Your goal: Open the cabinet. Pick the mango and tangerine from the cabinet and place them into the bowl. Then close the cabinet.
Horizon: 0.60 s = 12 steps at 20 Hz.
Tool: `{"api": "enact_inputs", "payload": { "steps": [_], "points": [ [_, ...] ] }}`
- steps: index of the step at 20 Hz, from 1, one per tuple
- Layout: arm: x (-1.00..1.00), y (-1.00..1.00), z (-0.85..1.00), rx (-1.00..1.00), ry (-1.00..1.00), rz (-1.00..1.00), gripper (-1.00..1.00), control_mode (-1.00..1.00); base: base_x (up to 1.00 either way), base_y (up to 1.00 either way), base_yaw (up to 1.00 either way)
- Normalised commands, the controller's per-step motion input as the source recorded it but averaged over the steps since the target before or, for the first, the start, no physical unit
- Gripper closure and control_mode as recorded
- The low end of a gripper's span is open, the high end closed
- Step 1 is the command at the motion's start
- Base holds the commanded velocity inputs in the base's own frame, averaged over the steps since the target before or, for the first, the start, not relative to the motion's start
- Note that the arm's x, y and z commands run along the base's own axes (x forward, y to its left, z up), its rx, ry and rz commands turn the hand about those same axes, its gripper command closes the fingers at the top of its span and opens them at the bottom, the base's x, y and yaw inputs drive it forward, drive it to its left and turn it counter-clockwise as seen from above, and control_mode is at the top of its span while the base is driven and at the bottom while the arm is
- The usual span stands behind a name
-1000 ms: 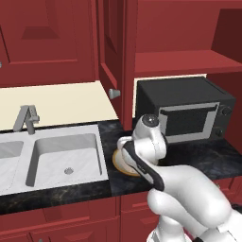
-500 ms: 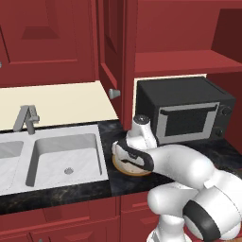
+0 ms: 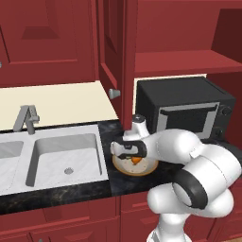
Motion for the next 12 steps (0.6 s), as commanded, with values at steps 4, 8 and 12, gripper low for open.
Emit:
{"api": "enact_inputs", "payload": {
  "steps": [4, 8, 12],
  "points": [
    [0.03, 0.00, -0.03, 0.00, 0.00, 0.00, -1.00, -1.00, 0.00, 0.00, 0.00],
    [0.00, -0.03, 0.04, 0.02, -0.01, 0.00, -1.00, -1.00, 0.00, 0.00, 0.00],
    [-0.04, -0.09, 0.23, 0.06, -0.02, 0.00, -1.00, -1.00, 0.00, 0.00, 0.00]
  ]
}}
